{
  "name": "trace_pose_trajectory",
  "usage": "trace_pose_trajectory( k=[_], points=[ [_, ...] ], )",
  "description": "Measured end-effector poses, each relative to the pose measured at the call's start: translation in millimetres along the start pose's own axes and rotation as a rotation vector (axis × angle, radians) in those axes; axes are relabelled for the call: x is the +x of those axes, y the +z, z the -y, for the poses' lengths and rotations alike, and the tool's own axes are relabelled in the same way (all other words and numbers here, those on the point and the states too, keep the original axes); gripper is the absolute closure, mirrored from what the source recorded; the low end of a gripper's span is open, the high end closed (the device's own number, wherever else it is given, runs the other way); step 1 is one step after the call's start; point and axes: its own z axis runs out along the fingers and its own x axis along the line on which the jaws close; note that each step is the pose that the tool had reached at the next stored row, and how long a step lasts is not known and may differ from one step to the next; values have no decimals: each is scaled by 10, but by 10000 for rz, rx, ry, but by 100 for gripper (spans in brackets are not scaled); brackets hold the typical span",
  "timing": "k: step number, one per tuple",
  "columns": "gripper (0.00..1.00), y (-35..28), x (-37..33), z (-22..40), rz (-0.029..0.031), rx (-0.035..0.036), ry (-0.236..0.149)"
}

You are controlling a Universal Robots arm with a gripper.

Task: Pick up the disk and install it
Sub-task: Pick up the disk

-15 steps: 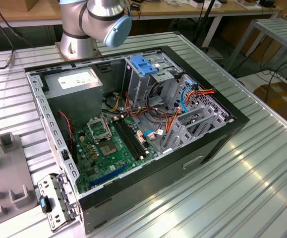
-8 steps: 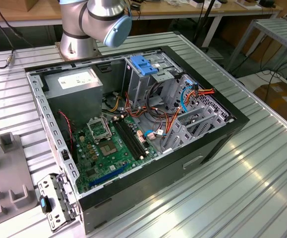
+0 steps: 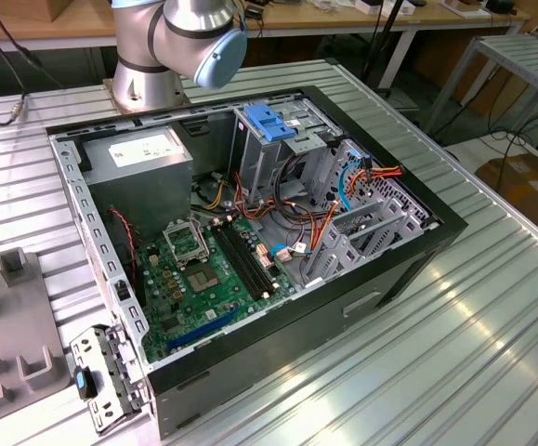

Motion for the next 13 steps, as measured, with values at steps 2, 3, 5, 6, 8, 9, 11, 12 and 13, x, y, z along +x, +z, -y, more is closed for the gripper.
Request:
trace_pose_trajectory(
  k=[2, 3, 5, 6, 8, 9, 11, 12, 13],
  points=[
    [63, -21, 0, 0, -1, -1, 0],
    [63, -31, 0, 0, 0, 0, 0],
    [63, -58, 0, 0, 0, 0, 0],
    [63, -74, -1, 0, 0, 0, 0],
    [63, -96, -1, -1, -1, 0, 0],
    [63, -107, -1, -1, -1, 0, 0],
    [63, -145, -1, -1, -1, 0, 0],
    [63, -157, -1, -1, -1, -1, 0],
    [63, -171, -1, -1, -1, -1, 0]
  ],
)
